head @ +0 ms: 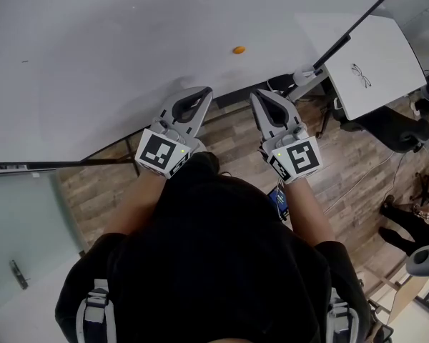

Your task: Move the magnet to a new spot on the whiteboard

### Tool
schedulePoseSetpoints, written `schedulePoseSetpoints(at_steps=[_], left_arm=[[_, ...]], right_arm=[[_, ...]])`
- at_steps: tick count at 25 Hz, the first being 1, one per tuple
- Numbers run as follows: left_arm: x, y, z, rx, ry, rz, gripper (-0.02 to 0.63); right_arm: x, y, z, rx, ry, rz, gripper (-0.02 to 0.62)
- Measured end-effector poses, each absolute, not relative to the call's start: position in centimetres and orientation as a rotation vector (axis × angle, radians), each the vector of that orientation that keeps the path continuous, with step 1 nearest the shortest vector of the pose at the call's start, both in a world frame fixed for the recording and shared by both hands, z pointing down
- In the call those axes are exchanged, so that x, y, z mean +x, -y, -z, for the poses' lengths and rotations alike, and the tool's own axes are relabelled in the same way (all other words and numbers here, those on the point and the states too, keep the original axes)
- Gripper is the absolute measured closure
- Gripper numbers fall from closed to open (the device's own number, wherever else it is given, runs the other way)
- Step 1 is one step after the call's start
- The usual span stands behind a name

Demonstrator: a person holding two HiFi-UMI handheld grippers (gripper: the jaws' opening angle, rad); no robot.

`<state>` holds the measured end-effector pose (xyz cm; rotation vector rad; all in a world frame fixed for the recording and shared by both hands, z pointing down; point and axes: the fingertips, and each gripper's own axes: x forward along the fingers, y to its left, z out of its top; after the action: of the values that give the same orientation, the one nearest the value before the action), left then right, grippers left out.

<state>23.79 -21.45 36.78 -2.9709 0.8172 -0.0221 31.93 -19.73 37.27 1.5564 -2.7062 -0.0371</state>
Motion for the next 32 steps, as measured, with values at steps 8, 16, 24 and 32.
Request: schedulePoseSetpoints(at_steps=[8,16,24,32], left_arm=[[23.1,20.3,-36.9,-2.966,-0.785,0.040,0.604],[23.5,19.5,-37.0,-2.976,-0.755,0.040,0.604],[23.8,19.7,-36.8,-2.977,-0.752,0.042,0.604],[24.1,19.5,-37.1,-2.978,-0.746,0.055,0.604]], right_arm=[[31.6,18.1,-37.7,1.599,2.688,0.019,0.600],[31.8,17.6,-37.4,1.626,2.691,0.021,0.600],[31.8,17.6,-37.4,1.608,2.700,0.009,0.600],[31.6,17.5,-37.6,1.591,2.703,0.007,0.600]])
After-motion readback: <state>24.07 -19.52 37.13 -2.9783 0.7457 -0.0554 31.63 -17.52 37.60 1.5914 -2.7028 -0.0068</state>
